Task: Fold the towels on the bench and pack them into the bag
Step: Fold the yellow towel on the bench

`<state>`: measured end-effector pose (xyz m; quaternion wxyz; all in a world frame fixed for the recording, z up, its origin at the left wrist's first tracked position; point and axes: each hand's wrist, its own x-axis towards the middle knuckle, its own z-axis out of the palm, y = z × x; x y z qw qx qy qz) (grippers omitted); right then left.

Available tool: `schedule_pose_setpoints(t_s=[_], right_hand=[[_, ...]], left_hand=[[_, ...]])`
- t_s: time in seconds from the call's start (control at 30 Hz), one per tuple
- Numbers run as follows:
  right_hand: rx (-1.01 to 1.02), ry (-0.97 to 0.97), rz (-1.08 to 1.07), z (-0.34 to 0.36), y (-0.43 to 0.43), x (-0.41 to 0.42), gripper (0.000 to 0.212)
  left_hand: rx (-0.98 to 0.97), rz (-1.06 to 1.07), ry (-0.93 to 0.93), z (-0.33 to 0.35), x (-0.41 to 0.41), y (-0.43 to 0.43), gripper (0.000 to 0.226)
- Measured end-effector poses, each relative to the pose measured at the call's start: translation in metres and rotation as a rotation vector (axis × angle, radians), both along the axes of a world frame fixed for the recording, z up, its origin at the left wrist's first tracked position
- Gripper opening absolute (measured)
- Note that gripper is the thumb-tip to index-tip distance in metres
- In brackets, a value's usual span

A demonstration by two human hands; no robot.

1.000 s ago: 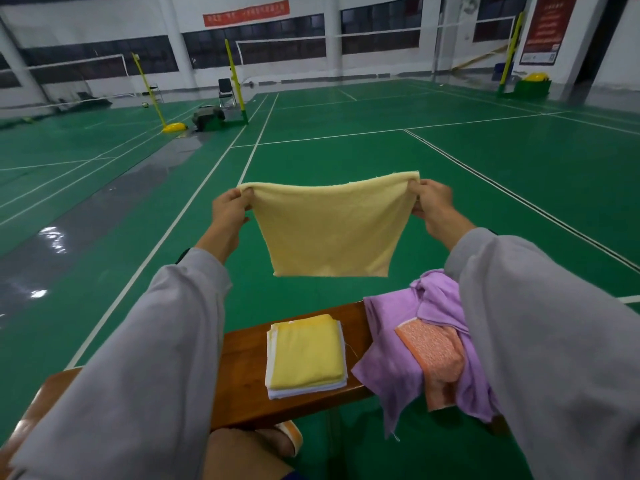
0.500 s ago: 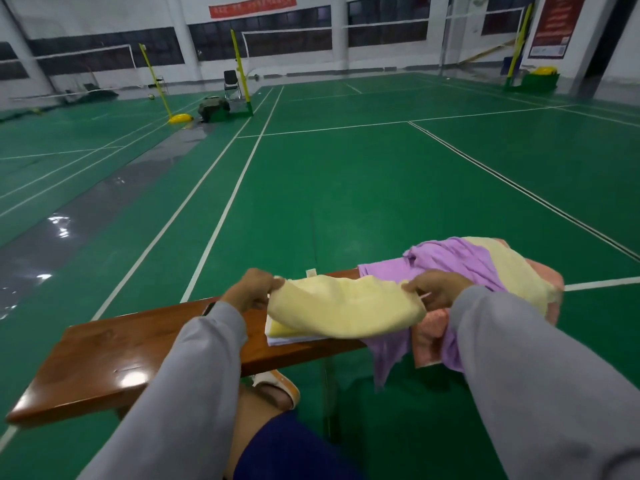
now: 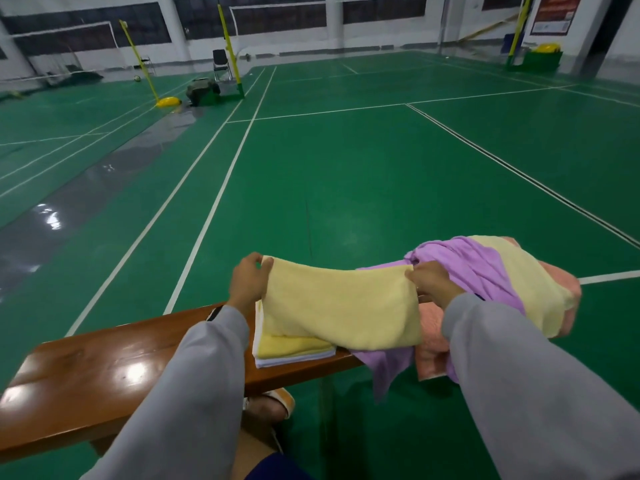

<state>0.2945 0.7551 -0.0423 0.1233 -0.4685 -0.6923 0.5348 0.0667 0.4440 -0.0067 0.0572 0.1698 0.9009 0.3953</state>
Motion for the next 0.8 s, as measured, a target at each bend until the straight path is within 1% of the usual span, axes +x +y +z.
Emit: schedule_pose_setpoints(t_s=[0.1,0.2,0.27,0.33,0.37,0.43,0.5,0.53,0.57,0.6,0.63,0.73,0.8], right_hand=[[0.047,-0.034,-0.004,-0.022,0.019,-0.018,0.015],[0.130,-0.129,0.004,-0.052,0.031,-0.026,0.018],[0.123,-0.151,0.013,-0.070,0.033,-0.026,0.032],[0.075,-0.217,0.026,-0.077,0.028,-0.025,0.045],[0.083,-0.258,0.056,-0.078,0.027,-0.027,0.046],[0.174,-0.335,0.128,-0.068,0.020,-0.032,0.046],[0.169,-0.389,0.223,-0.062,0.014,-0.040,0.053],[0.105,-0.391,0.254,-0.061,0.011,-0.043,0.056],[-0.008,-0.370,0.268,-0.060,0.009,-0.045,0.061],[-0.148,-0.351,0.259,-0.061,0.008,-0.045,0.069],[-0.256,-0.351,0.254,-0.063,0.008,-0.044,0.077],[-0.363,-0.295,0.260,-0.072,0.010,-0.033,0.103],[-0.404,-0.260,0.233,-0.082,0.015,-0.030,0.114]], left_hand=[[-0.026,0.040,-0.015,-0.014,-0.016,0.018,0.036],[-0.094,0.008,-0.022,-0.032,-0.025,0.031,0.038],[-0.192,-0.034,-0.086,-0.047,-0.030,0.037,0.037],[-0.338,-0.067,-0.142,-0.057,-0.034,0.041,0.047],[-0.401,-0.062,-0.156,-0.057,-0.037,0.042,0.052],[-0.454,-0.061,-0.189,-0.053,-0.041,0.045,0.053],[-0.503,-0.101,-0.306,-0.045,-0.041,0.049,0.053],[-0.514,-0.112,-0.396,-0.041,-0.039,0.050,0.063],[-0.524,-0.116,-0.487,-0.038,-0.036,0.052,0.076],[-0.537,-0.124,-0.554,-0.035,-0.032,0.054,0.084],[-0.547,-0.131,-0.589,-0.031,-0.028,0.055,0.088],[-0.524,-0.132,-0.640,-0.028,-0.022,0.054,0.086],[-0.405,-0.095,-0.722,-0.026,-0.021,0.050,0.079]])
